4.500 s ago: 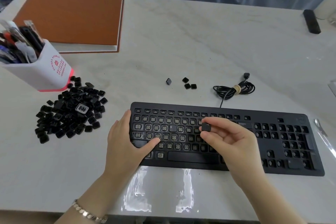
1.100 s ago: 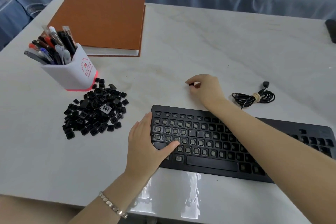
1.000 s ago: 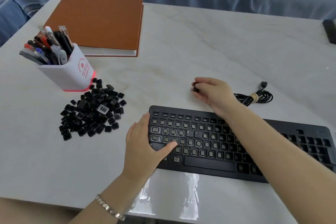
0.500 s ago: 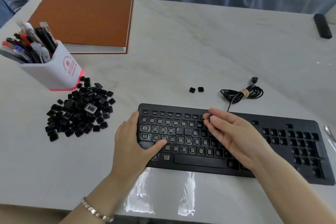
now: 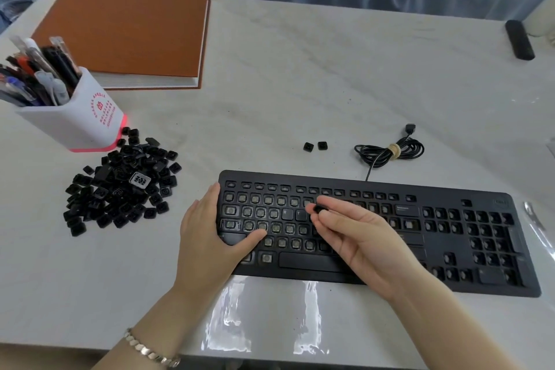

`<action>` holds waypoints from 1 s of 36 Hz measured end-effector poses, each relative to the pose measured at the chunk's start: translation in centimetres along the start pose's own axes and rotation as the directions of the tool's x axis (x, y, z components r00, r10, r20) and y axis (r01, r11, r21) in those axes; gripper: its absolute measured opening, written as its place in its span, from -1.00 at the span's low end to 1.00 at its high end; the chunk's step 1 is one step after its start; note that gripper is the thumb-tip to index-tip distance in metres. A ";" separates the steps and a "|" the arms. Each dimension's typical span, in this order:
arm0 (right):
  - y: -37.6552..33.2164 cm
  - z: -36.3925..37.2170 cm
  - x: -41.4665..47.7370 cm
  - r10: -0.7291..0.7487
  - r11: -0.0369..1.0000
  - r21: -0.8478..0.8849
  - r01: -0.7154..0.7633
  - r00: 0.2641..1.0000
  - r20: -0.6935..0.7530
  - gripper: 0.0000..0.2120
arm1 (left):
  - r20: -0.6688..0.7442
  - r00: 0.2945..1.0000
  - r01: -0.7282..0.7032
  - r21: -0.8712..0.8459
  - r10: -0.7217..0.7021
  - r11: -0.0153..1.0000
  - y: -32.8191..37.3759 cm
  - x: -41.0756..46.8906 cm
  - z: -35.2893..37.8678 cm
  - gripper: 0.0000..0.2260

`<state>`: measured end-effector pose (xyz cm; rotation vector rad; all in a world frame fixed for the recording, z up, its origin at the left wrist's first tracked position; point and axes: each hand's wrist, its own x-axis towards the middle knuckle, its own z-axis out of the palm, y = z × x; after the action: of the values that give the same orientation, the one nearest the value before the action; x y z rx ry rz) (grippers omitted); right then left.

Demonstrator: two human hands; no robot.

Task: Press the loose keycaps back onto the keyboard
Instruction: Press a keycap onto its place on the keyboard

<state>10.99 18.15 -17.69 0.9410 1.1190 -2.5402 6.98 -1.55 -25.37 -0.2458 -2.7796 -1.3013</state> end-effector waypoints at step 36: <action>1.2 -1.0 -0.5 -0.354 0.735 -0.646 0.205 0.929 -0.109 -0.83 | 0.022 0.998 0.062 0.019 -0.062 0.998 0.3 -0.1 -0.2 -0.21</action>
<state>12.34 18.03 -18.64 0.9258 2.1475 -2.0071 7.13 -1.51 -25.07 -0.1759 -2.8389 -1.2932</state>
